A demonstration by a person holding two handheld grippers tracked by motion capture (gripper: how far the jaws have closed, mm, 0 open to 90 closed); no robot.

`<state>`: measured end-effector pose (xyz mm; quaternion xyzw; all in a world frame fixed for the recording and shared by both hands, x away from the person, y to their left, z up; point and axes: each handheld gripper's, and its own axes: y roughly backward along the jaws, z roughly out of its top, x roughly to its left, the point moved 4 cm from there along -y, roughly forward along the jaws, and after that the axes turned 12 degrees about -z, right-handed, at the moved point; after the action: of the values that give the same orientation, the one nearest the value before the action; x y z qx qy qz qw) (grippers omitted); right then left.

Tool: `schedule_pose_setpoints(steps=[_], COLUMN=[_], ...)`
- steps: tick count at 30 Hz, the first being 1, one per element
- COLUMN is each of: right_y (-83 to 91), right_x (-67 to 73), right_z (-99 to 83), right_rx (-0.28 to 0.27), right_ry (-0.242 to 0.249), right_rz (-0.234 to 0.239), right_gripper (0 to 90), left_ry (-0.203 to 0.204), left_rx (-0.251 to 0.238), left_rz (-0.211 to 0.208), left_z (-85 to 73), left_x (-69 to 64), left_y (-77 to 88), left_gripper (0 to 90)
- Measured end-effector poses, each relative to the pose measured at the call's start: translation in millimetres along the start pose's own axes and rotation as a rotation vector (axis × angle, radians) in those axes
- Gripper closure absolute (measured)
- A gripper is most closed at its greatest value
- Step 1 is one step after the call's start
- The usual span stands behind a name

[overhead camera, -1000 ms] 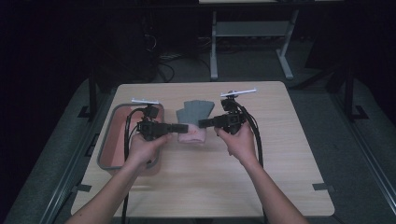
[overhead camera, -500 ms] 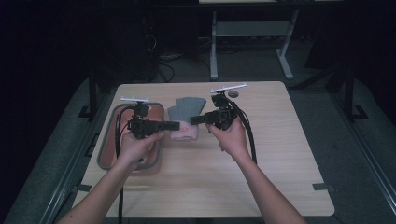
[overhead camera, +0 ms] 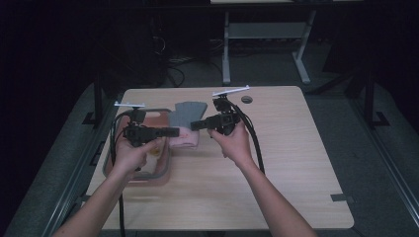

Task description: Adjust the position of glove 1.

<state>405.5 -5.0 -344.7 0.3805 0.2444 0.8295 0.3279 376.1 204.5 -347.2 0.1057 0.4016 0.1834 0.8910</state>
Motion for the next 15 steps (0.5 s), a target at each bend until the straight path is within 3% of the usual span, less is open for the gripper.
schedule_pose_setpoints(steps=[15], right_y=[-14.1], right_x=[11.4], right_z=[9.9], right_rx=[0.003], right_ry=[0.010], right_rz=[0.024], right_gripper=[65.4], left_ry=[0.016], left_rx=[-0.031], left_rz=[0.022], left_z=[0.7], left_x=[5.7], left_y=[19.6], left_gripper=[69.8])
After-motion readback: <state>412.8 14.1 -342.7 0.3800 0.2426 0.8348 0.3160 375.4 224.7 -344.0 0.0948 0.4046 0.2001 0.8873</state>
